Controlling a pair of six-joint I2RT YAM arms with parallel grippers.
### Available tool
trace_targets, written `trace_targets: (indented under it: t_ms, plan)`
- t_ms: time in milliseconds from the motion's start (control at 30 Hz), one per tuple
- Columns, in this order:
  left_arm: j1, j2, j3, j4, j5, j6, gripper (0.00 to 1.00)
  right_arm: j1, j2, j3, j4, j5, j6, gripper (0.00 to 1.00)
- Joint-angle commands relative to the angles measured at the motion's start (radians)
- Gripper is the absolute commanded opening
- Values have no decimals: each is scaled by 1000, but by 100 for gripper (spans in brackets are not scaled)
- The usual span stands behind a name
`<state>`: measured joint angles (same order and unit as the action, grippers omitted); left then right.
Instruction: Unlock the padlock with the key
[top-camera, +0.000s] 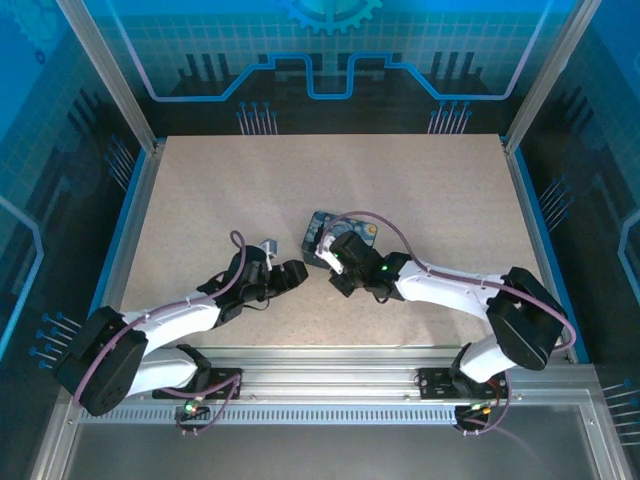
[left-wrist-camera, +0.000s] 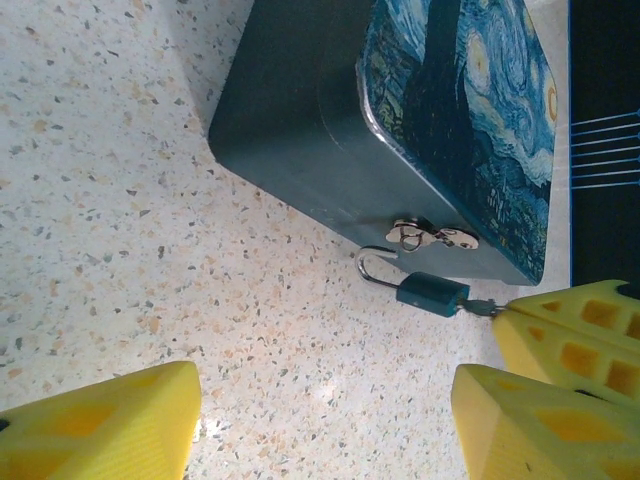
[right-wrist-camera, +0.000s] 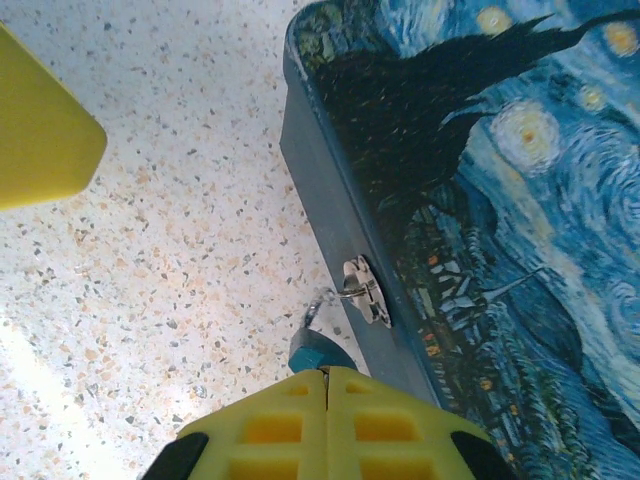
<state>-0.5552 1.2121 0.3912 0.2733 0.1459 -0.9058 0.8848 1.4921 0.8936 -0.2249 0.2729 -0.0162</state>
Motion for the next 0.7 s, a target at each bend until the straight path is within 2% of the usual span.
trace_targets:
  t_ms: [0,467,667]
  plan:
    - [8,-32,14,-25,-11,27,68,14,-47,-33,-7,-3,17,0]
    - [9,-56,40,-99,16,55,72,7,-222,-58,-69,52,58,0]
    - [8,-70,45,-130,27,60,72,-42,-320,-86,-98,83,107,0]
